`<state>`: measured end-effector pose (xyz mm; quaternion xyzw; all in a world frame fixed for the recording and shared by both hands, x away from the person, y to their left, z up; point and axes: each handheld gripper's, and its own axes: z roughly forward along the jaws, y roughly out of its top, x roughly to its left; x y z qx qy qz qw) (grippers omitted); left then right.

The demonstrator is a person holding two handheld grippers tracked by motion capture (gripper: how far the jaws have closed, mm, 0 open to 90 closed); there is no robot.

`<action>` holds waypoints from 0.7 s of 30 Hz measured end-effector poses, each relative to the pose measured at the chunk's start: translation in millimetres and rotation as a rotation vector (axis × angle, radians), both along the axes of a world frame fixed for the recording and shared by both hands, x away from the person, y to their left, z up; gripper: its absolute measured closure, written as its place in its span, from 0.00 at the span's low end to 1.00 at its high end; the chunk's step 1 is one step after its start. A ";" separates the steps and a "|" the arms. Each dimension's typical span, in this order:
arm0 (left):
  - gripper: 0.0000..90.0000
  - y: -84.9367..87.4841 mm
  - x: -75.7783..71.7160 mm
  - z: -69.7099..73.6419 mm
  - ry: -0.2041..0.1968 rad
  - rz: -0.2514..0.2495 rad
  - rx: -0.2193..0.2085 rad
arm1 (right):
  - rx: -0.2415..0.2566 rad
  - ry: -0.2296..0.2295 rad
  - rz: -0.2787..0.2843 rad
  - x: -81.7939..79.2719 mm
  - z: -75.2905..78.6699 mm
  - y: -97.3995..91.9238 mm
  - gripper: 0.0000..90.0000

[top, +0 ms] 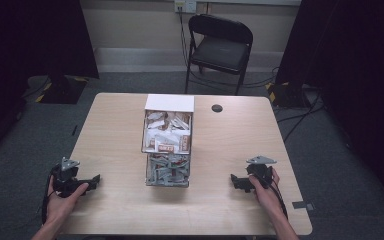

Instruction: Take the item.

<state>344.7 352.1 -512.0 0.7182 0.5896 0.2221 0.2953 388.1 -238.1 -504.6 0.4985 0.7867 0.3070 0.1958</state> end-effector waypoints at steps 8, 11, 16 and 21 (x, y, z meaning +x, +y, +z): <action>0.00 -0.7 -1.0 0.4 -0.004 0.007 0.000 | -0.001 -0.001 0.002 0.2 -0.1 -0.1 0.00; 0.10 0.3 -2.6 2.5 -0.013 0.020 -0.005 | -0.001 -0.001 0.002 0.2 -0.1 -0.1 0.00; 0.20 -1.2 -3.3 6.7 -0.001 -0.023 -0.026 | 0.000 -0.001 0.002 0.1 0.0 -0.1 0.00; 0.22 -4.5 -3.8 9.7 -0.003 -0.052 -0.024 | 0.000 -0.001 0.002 0.2 0.0 -0.1 0.00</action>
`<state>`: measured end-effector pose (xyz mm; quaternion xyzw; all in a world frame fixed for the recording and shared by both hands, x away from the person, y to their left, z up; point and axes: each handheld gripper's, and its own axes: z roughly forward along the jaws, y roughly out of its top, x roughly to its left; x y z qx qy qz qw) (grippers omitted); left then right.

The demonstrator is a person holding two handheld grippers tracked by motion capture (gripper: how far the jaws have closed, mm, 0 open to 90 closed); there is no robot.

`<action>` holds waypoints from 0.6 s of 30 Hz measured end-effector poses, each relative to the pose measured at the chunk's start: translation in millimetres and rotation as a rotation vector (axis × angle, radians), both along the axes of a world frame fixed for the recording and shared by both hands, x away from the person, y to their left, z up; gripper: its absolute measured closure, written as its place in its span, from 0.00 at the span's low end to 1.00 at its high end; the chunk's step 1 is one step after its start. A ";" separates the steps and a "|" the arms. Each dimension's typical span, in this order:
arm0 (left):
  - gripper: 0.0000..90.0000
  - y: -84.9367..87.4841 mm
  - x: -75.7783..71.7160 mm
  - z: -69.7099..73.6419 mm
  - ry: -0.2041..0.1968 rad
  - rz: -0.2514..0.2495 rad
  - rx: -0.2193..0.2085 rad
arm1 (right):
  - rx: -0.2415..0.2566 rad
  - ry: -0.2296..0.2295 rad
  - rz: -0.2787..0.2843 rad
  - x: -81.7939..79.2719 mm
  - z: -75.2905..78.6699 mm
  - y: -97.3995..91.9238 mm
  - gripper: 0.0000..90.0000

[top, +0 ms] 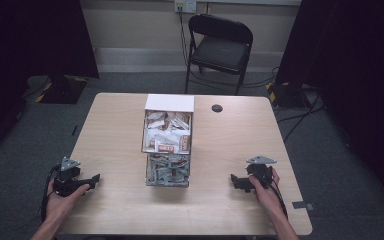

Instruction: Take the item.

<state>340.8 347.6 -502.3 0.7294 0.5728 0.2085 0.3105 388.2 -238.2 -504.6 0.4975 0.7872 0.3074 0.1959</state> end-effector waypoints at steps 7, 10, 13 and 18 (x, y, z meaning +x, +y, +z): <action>0.26 -2.5 -2.6 9.2 -0.025 -0.023 -0.032 | 0.000 0.000 0.000 0.0 0.0 0.0 0.00; 0.31 -4.6 -3.9 12.9 -0.033 -0.050 -0.064 | 0.000 0.000 0.000 0.0 0.0 0.0 0.00; 0.31 -7.6 -6.0 17.4 -0.061 -0.060 -0.079 | 0.000 0.001 0.000 -0.1 0.0 0.0 0.00; 0.34 -13.7 -9.2 23.7 -0.076 -0.095 -0.097 | 0.000 0.001 0.000 -0.1 0.1 0.0 0.00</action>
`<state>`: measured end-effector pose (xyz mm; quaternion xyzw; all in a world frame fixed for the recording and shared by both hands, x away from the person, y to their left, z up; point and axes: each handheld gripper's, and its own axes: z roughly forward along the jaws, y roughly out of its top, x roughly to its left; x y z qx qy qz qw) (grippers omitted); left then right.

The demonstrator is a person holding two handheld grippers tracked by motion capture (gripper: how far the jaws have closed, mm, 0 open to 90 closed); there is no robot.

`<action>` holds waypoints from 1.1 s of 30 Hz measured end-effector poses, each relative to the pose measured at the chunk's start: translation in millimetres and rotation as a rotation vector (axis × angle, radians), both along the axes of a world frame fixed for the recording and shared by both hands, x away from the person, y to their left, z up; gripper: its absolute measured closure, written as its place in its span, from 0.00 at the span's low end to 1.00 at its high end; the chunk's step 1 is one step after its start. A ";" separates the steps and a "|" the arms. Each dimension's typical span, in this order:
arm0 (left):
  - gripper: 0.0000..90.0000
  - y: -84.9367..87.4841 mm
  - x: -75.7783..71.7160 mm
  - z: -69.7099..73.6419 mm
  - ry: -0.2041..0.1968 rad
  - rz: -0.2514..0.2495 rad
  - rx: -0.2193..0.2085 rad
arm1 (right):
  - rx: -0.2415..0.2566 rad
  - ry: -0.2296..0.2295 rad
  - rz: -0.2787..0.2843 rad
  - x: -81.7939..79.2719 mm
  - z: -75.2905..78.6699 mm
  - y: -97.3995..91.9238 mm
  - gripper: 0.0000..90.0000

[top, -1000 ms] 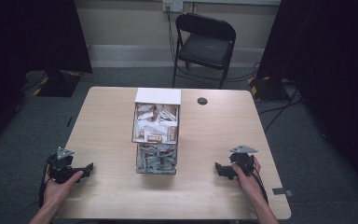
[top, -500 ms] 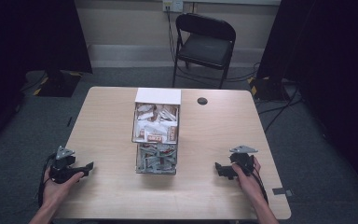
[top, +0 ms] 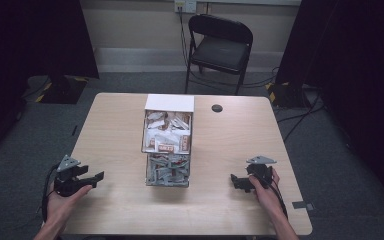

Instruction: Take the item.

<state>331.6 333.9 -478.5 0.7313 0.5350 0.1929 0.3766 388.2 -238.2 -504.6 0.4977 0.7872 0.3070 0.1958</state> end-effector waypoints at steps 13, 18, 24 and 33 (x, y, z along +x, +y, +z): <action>0.42 -7.3 -8.0 20.2 -0.065 -0.077 -0.056 | 0.000 -0.001 0.001 0.1 -0.1 0.0 0.00; 0.42 -9.7 -9.6 23.9 -0.077 -0.101 -0.051 | 0.000 -0.001 0.000 0.1 -0.1 0.0 0.00; 0.42 -13.0 -12.2 32.2 -0.092 -0.130 -0.052 | 0.000 0.000 0.000 0.0 0.0 0.0 0.00; 0.47 -27.3 -16.7 42.5 -0.052 -0.205 -0.080 | -0.002 -0.001 -0.001 0.1 0.0 0.0 0.00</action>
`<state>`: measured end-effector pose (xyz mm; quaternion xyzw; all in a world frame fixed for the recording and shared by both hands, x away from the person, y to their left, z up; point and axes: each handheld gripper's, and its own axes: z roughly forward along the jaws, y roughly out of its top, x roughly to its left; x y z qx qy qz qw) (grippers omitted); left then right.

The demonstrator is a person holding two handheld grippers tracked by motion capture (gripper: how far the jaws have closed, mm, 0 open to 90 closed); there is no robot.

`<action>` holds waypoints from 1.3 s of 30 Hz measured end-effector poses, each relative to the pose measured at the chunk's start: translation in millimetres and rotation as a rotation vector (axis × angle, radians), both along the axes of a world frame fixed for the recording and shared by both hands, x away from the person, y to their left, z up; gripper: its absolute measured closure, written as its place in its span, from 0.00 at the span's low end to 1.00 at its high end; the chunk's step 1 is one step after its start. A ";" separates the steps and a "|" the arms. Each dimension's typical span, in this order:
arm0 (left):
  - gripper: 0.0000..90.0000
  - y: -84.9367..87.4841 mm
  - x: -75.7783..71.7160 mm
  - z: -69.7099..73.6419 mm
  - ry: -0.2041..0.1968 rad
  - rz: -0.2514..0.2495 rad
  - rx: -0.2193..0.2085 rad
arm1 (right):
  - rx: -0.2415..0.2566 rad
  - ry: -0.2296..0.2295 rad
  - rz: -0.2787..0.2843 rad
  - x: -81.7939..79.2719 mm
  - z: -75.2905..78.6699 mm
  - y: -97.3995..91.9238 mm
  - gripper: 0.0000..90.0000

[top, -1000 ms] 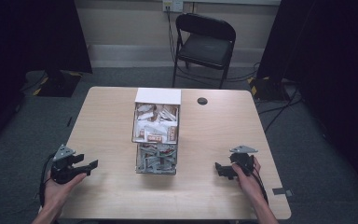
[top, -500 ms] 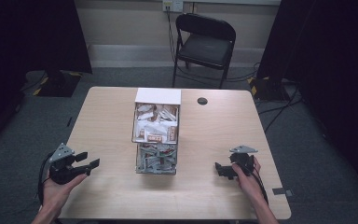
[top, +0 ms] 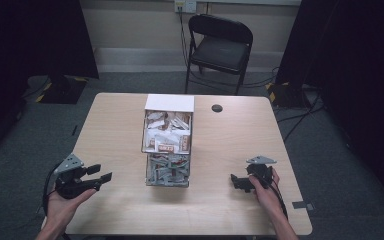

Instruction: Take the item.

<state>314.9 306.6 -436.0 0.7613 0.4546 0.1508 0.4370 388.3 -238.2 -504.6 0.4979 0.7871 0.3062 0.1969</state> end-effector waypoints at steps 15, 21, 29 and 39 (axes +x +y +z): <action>0.60 -28.8 -4.3 17.3 -0.026 -0.112 -0.014 | 0.000 0.000 0.000 0.0 0.0 0.0 0.00; 0.64 -46.3 -3.3 20.6 -0.031 -0.185 -0.017 | 0.000 0.001 0.000 0.0 0.0 0.0 0.00; 0.64 -60.1 -2.9 21.9 -0.025 -0.219 -0.023 | 0.000 0.001 0.000 -0.1 0.1 0.0 0.00; 0.74 -81.0 -3.9 30.1 -0.045 -0.285 -0.018 | 0.000 0.001 0.000 0.0 0.0 0.0 0.00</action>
